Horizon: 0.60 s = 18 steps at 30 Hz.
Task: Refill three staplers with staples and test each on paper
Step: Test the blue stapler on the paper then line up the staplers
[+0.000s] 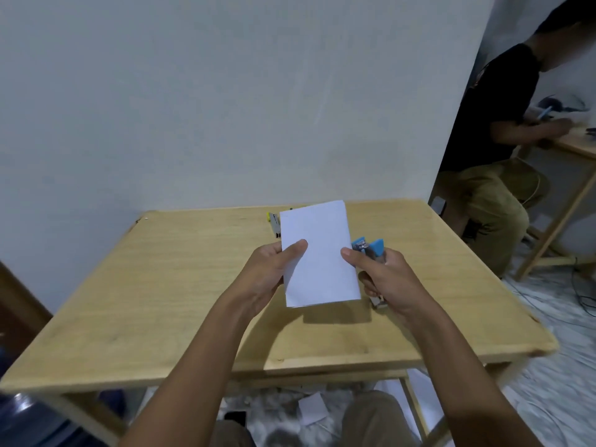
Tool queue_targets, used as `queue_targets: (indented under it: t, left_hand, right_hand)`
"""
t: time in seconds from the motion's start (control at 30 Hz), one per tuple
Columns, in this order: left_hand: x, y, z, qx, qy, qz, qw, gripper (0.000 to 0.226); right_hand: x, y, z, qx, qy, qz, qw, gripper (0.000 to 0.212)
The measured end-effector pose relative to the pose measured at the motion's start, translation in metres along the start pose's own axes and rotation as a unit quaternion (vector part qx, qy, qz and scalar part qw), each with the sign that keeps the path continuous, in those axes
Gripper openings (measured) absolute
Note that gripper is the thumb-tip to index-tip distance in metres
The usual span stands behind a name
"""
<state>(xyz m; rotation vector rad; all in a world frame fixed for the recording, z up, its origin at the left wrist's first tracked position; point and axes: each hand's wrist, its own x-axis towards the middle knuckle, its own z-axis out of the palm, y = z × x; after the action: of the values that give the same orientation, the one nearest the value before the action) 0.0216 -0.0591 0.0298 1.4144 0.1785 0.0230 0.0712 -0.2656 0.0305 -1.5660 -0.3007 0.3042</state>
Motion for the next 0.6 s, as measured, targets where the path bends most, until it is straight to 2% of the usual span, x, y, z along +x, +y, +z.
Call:
queue_targets:
  t: [0.17, 0.23, 0.3, 0.37, 0.47, 0.53, 0.6]
  left_hand:
    - [-0.026, -0.002, -0.006, -0.091, -0.004, -0.046, 0.995, 0.040]
    - [-0.034, -0.002, -0.003, -0.095, 0.042, -0.049, 0.993, 0.039]
    - [-0.038, -0.003, 0.000, -0.052, 0.106, -0.042, 0.992, 0.038]
    - [-0.040, -0.003, 0.000, -0.028, 0.138, -0.032, 0.990, 0.038]
    - [-0.044, 0.000, -0.001, -0.062, 0.162, -0.035, 0.984, 0.032]
    - [-0.044, 0.000, -0.001, -0.081, 0.198, -0.051, 0.976, 0.023]
    - [-0.045, 0.000, 0.000, -0.081, 0.223, -0.073, 0.969, 0.018]
  right_hand:
    - [-0.016, 0.006, 0.024, 0.048, 0.001, -0.017, 0.999, 0.032]
    - [-0.021, 0.005, 0.032, 0.064, 0.003, -0.021, 0.998, 0.024]
    - [-0.025, 0.006, 0.037, 0.065, -0.001, -0.021, 0.998, 0.016]
    - [-0.026, 0.007, 0.041, 0.054, -0.002, -0.026, 0.998, 0.011]
    - [-0.031, 0.008, 0.046, 0.045, 0.005, -0.052, 0.998, 0.021]
    - [-0.034, 0.011, 0.052, 0.073, 0.022, -0.069, 0.995, 0.011]
    - [-0.036, 0.014, 0.057, 0.084, 0.058, -0.093, 0.990, 0.013]
